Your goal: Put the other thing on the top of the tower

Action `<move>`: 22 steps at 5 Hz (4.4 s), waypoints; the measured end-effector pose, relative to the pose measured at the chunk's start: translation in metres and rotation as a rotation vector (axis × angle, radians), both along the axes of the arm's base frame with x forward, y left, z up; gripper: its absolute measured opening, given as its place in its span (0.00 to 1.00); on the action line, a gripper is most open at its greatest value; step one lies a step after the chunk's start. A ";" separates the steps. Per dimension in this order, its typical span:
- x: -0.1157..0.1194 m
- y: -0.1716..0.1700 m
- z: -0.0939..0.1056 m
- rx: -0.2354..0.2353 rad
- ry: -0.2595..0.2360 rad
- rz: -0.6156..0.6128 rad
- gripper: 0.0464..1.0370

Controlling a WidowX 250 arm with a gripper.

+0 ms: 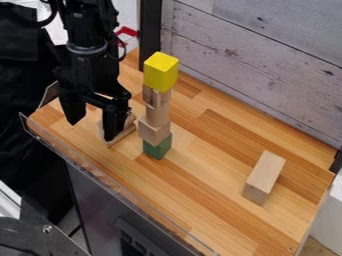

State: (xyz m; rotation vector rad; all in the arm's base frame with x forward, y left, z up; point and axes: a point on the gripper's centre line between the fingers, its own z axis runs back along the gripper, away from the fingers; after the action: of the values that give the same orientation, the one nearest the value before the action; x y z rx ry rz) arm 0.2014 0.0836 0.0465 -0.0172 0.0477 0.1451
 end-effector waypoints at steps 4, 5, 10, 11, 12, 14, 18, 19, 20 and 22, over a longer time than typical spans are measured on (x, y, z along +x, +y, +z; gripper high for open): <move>0.008 0.006 -0.041 0.099 0.058 -0.040 0.96; 0.011 0.005 -0.042 0.084 0.039 -0.041 0.96; 0.034 0.018 -0.059 0.049 0.015 -0.017 0.66; 0.033 0.021 -0.059 0.055 0.016 -0.006 0.58; 0.031 0.025 -0.059 0.051 0.013 0.008 0.58; 0.021 0.043 -0.013 0.043 0.044 -0.025 0.58; 0.022 0.007 0.139 -0.003 -0.037 -0.084 0.58; 0.023 -0.016 0.146 -0.010 -0.012 -0.115 0.58; 0.029 -0.042 0.142 -0.018 -0.005 -0.140 0.58; 0.034 -0.061 0.119 -0.026 0.056 -0.172 0.58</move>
State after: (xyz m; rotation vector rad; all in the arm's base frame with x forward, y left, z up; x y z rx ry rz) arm 0.2349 0.0230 0.1655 -0.0351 0.1069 -0.0266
